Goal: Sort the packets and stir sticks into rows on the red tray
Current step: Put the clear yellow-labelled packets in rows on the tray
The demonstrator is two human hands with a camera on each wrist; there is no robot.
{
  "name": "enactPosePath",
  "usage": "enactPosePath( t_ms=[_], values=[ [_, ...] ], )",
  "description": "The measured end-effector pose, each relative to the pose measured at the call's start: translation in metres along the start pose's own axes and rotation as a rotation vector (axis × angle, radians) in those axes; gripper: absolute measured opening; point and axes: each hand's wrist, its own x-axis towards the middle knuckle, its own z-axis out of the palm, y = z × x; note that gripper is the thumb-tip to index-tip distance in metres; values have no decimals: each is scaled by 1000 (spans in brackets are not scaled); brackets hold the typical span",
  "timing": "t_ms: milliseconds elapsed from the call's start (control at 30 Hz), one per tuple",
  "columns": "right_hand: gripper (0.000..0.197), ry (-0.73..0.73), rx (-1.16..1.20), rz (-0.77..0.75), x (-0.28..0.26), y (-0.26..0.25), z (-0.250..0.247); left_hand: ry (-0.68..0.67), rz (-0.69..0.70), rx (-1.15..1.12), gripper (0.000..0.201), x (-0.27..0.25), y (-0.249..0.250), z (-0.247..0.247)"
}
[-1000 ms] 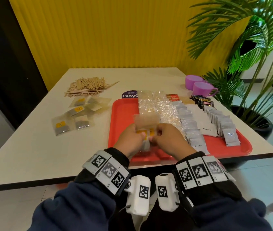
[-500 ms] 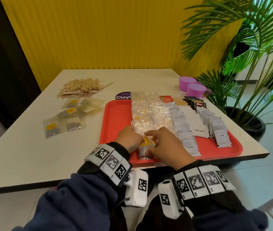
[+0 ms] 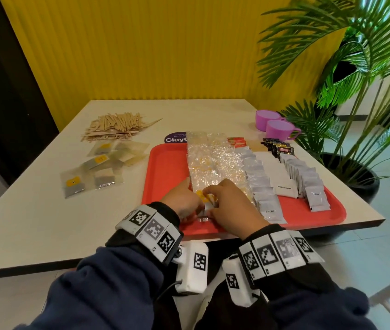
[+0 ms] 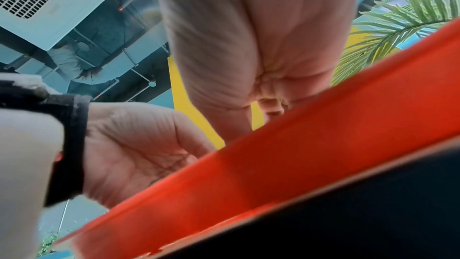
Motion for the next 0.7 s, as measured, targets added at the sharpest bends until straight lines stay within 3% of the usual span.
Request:
enactPosePath(
  t_ms=[167,233,433,500,700],
  values=[
    [41,6,8,5,-3,4,0,19,16,78,85,1,-4,-3],
    [43,-12,-7,3,-4,4,0,25,31,138,85,-1,-3,-3],
    [34,51,-9,46,7,0,2,25,104,217,32,3,4,-8],
    [35,50,11,62,10,-2,3,11,120,204,24,4,7,-10],
    [36,17,47,56,7,-3,-1,-29,87,261,59,7,10,-13]
  ],
)
